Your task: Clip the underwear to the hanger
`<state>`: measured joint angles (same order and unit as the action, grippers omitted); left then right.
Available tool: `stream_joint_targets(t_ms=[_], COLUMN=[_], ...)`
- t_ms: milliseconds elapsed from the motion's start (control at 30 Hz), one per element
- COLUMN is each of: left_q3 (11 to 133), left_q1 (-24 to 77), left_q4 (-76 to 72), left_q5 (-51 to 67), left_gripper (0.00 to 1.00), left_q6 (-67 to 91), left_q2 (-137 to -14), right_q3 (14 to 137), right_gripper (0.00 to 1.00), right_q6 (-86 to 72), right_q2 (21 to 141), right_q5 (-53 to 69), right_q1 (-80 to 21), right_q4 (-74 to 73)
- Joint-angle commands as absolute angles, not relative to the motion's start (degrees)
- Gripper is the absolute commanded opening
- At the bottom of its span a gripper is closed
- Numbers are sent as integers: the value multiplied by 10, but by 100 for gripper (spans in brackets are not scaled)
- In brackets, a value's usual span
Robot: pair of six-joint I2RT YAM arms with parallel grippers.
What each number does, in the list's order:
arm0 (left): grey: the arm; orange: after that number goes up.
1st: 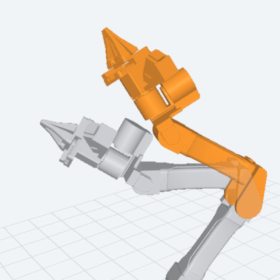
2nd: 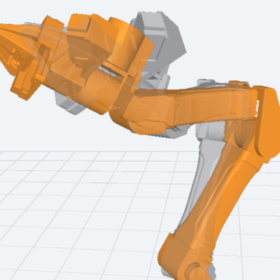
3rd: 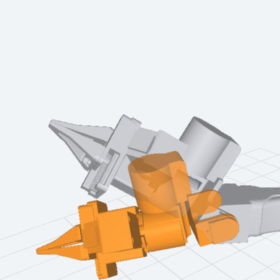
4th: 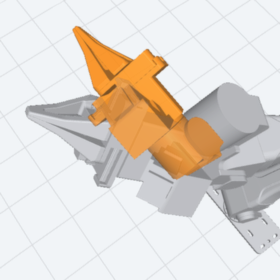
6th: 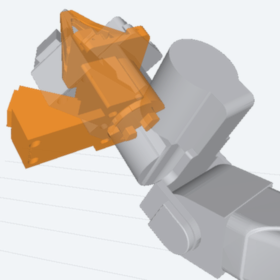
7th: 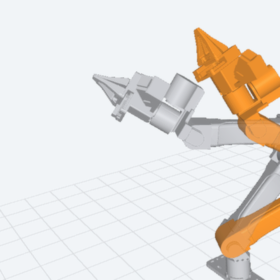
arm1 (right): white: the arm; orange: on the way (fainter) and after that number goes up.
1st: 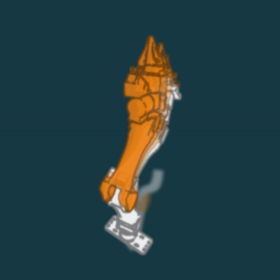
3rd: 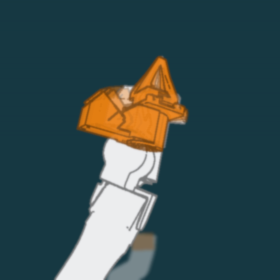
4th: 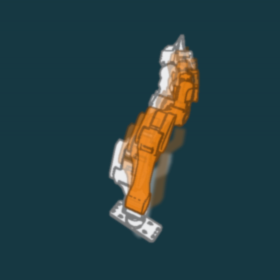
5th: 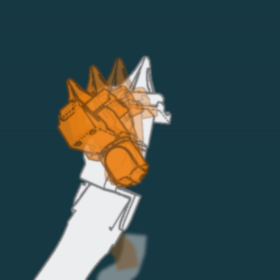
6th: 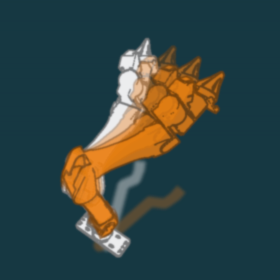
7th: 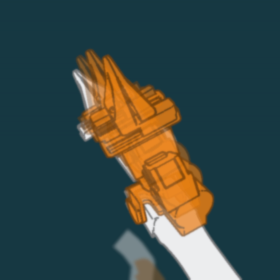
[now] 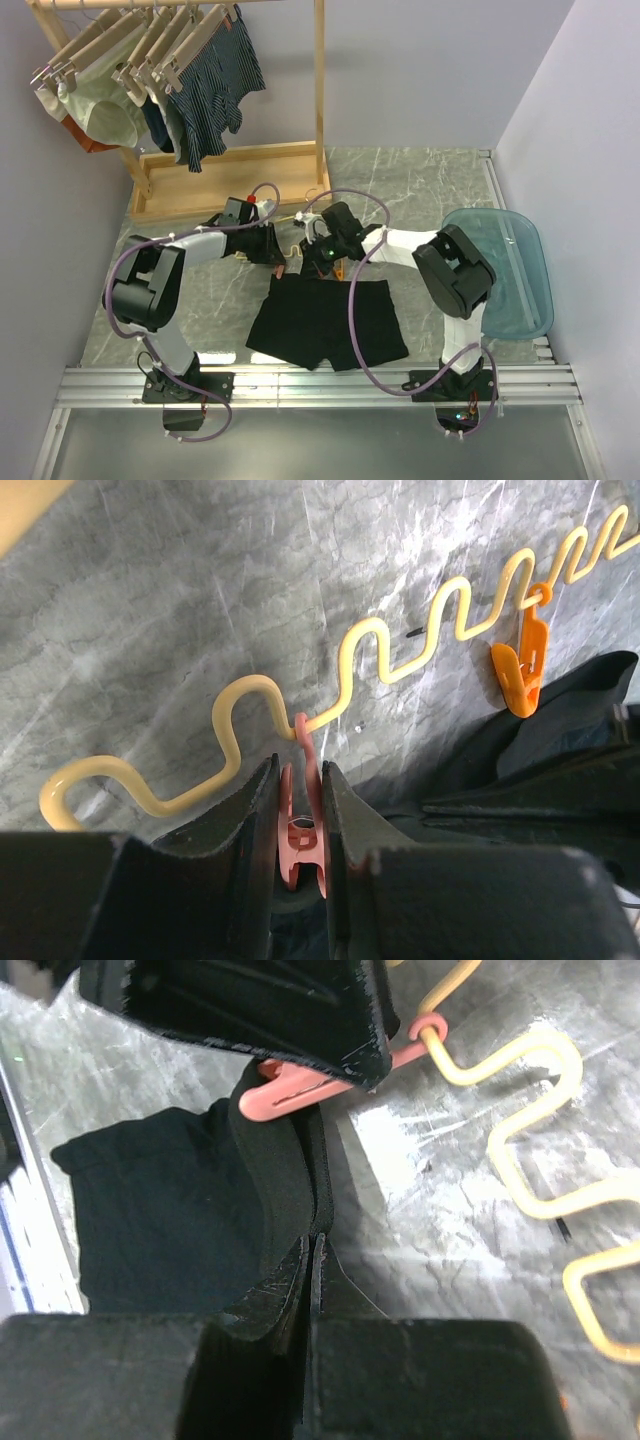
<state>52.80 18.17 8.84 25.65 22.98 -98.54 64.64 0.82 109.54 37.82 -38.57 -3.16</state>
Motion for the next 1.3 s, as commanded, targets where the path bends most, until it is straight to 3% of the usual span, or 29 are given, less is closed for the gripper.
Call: stream_joint_targets(t_ms=[0,667,900,1267], left_q3=[519,501,507,533], left_q1=[178,177,176,177], left_q4=[55,40,51,109], left_q5=[265,281,280,256], left_gripper=[0,0,1,23], left_q6=[214,214,211,202], left_q2=[-953,-954,-963,-991], right_q3=[684,648,664,675], right_gripper=[0,0,0,0], right_q6=[1,-125,-112,-109], right_q2=[1115,1137,1151,1158], right_q5=[428,513,519,510], right_q1=[-381,-330,-330,-330], right_q4=[-55,48,25,7])
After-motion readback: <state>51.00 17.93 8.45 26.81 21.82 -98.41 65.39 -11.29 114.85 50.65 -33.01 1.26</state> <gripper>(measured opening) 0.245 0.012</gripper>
